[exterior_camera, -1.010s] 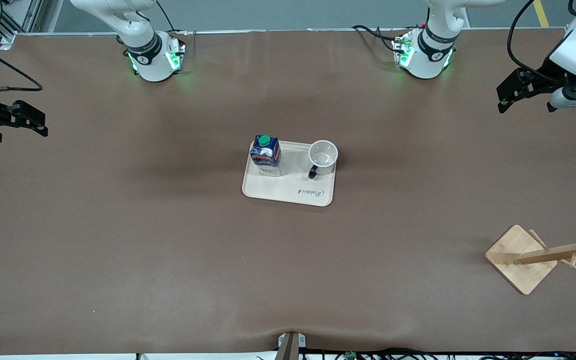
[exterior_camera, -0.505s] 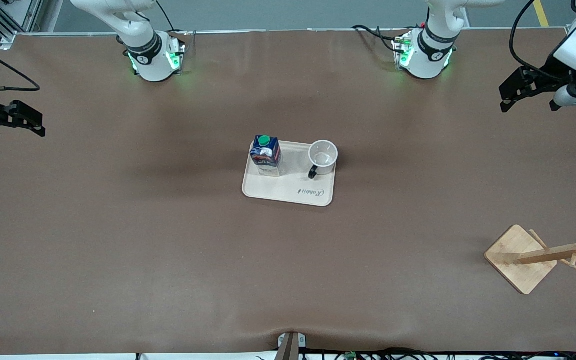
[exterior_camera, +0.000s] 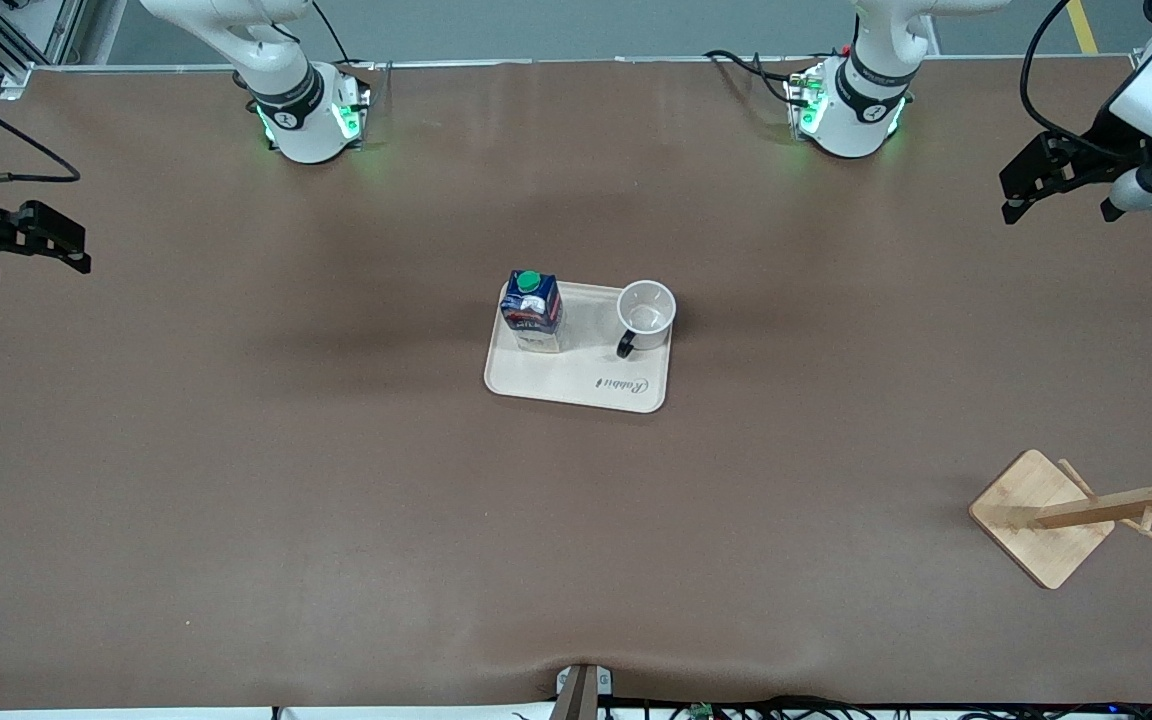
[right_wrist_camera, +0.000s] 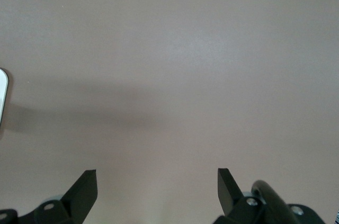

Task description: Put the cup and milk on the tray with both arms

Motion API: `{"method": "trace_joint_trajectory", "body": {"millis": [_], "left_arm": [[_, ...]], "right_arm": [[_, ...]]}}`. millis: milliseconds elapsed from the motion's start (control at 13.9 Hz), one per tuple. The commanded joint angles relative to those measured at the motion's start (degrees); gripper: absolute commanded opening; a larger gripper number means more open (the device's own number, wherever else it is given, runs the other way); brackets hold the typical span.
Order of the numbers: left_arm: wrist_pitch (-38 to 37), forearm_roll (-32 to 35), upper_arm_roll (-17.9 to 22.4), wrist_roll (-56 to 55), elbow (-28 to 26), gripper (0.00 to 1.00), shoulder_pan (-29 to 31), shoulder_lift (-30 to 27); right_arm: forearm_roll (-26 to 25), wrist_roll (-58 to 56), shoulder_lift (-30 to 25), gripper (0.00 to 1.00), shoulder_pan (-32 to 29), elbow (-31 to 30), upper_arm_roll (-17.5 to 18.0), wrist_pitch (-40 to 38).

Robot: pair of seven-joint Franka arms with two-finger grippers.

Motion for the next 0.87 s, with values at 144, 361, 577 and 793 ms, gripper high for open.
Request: {"method": "trace_joint_trajectory", "body": {"millis": [144,361,577,793], "left_arm": [[-0.3,0.3,-0.1,0.8,0.2,1.00,0.1,-0.6],[-0.3,0.3,-0.1,0.9,0.3,1.00,0.1,-0.5],[-0.3,0.3,-0.2,0.8,1.3,1.00,0.0,0.5],[-0.6,0.4,-0.3,0.5,2.3,1.00,-0.3,1.4]], "right_arm": [[-0.1,-0.5,0.0,1.00,-1.2,0.8,1.0,-0.6],[-0.1,-0.5,0.0,1.00,-1.1,0.7,1.0,-0.6],[-0.1,-0.5,0.0,1.00,-1.2,0.7,1.0,-0.7],[0.0,-0.5,0.0,1.00,-1.2,0.7,1.0,-0.6]]}}
